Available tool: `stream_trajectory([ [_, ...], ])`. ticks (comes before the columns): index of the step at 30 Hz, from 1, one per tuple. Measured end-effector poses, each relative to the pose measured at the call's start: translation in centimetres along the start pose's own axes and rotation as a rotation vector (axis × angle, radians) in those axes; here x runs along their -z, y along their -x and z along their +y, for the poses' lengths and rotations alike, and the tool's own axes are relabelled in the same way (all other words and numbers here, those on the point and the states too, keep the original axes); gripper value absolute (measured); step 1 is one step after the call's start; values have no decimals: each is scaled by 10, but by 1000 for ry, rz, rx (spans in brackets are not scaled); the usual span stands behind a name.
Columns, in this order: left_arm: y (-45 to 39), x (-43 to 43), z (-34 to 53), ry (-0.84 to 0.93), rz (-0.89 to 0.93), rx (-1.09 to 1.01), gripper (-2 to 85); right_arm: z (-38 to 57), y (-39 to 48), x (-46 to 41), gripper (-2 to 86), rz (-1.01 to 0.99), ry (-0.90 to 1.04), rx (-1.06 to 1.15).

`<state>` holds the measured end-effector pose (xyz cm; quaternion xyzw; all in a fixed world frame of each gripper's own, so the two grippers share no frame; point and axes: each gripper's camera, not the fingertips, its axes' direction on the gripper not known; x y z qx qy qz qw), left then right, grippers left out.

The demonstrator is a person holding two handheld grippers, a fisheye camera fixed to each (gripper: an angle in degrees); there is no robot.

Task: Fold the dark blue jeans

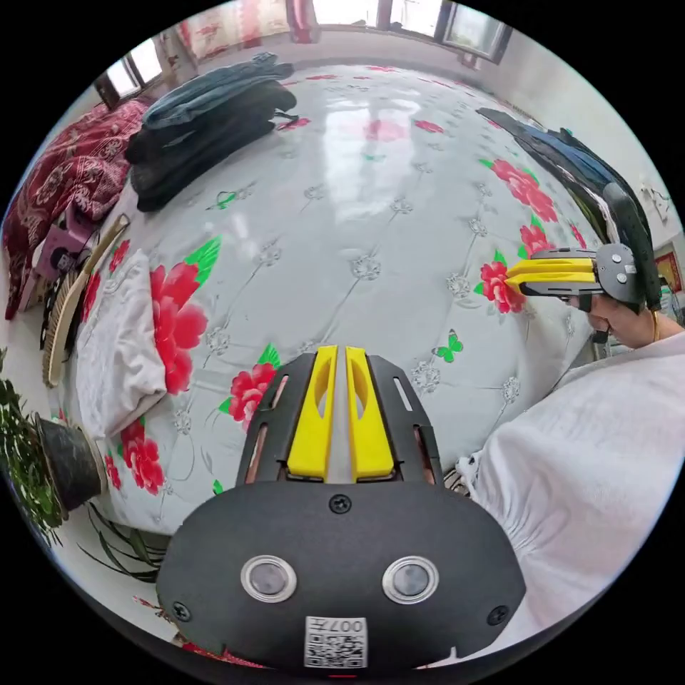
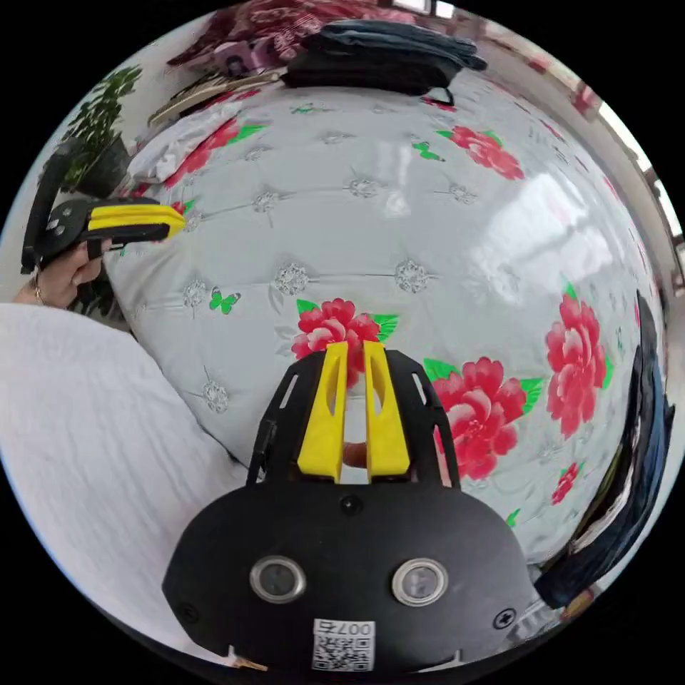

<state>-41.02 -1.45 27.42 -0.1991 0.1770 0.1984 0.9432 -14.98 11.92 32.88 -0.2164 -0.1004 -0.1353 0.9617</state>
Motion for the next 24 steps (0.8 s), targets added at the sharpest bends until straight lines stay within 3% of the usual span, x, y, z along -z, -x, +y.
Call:
stream_trajectory([
  [5, -63, -32, -24, 124, -78, -184, -7, 8, -17, 12, 5, -211, 68, -187],
  [10, -107, -46, -34, 185, -208, -318, -8, 83, -64, 55, 13, -191, -166, -458],
  [18, -138, -64, -48, 231, -301, 23, -9, 281, -272, 216, 85, 252, -469, -1071],
  [24, -159, -77, -56, 319, -386, 141, -10, 362, -385, 344, 104, 526, -488, -1219],
])
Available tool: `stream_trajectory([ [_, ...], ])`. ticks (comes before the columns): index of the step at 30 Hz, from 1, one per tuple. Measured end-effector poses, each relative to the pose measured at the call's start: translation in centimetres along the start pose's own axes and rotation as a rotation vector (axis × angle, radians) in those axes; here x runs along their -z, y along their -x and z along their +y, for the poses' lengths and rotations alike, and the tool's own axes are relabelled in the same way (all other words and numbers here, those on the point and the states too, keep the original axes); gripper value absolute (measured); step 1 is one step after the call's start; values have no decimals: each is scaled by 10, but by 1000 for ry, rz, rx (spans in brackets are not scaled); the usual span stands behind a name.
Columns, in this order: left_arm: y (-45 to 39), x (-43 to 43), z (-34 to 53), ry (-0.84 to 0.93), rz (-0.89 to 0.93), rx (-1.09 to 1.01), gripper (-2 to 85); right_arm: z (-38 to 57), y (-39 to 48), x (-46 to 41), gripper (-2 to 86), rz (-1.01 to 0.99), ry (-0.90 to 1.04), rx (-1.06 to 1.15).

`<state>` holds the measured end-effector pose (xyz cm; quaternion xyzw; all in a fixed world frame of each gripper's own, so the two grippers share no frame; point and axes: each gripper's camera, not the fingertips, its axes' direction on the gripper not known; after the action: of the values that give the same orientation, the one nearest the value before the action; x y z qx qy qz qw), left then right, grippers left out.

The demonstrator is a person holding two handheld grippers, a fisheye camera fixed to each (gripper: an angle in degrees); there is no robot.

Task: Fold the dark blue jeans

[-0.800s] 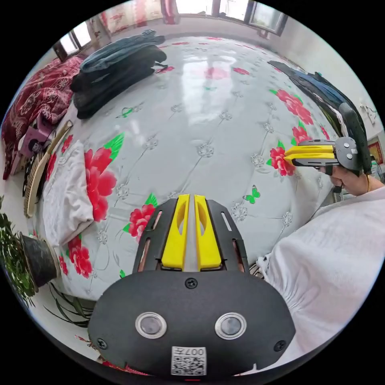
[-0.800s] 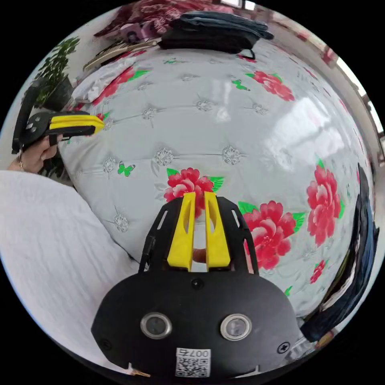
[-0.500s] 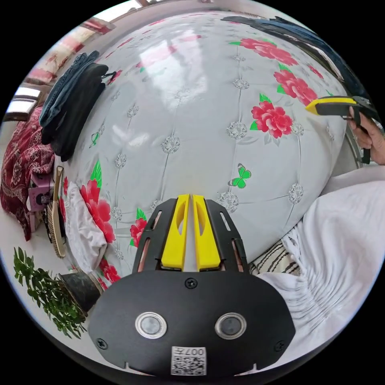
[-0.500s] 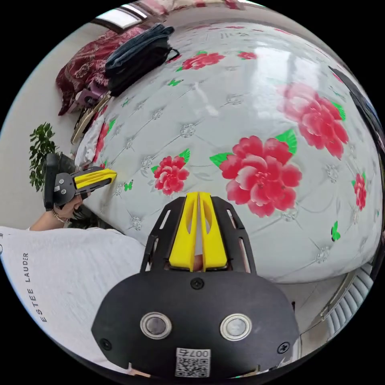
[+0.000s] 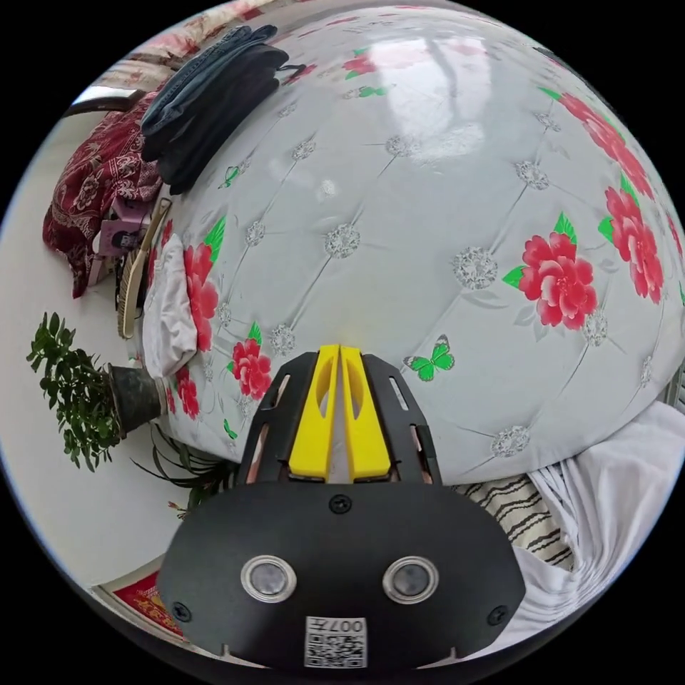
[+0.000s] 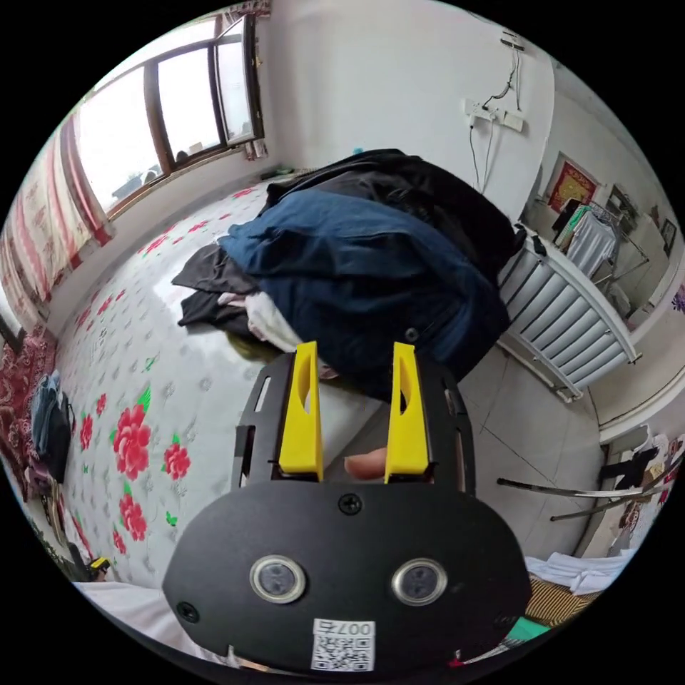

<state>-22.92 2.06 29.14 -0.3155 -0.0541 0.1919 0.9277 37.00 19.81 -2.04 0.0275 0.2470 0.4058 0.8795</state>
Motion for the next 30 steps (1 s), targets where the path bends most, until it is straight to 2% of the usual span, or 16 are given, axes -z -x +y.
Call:
stream_trajectory([
  [2, -1, 10, 1, 32, 131, 70, -10, -28, -17, 6, 102, 44, -8, -2],
  [5, -1, 33, 23, -94, 377, 223, -10, -58, -37, -2, 98, 80, 46, -6],
  [7, -12, 40, 37, -115, 464, 241, -10, -67, -43, -19, 92, 59, 141, -16],
  [9, -26, 44, 48, -107, 493, 199, -10, -70, -36, -39, 75, 70, 243, -3],
  [11, -44, 48, 60, -83, 476, 112, -10, -69, -18, -40, 51, 206, 270, 50],
  [14, -52, 55, 73, -109, 453, 37, -10, -62, 12, -20, 21, 324, 232, 138],
  [16, -51, 58, 78, -129, 460, 16, -10, -52, 28, 13, 10, 239, 140, 155],
  [19, -41, 63, 86, -176, 484, 3, -10, -28, 53, 74, 3, -36, 29, 191],
  [21, -32, 67, 90, -220, 510, 1, -9, -5, 88, 116, 1, -297, -7, 289],
  [25, -10, 80, 103, -336, 570, -25, -3, 34, 178, 165, -1, -588, 31, 506],
  [30, 21, 94, 136, -481, 623, -71, 37, 115, 341, 224, -2, -950, 187, 834],
])
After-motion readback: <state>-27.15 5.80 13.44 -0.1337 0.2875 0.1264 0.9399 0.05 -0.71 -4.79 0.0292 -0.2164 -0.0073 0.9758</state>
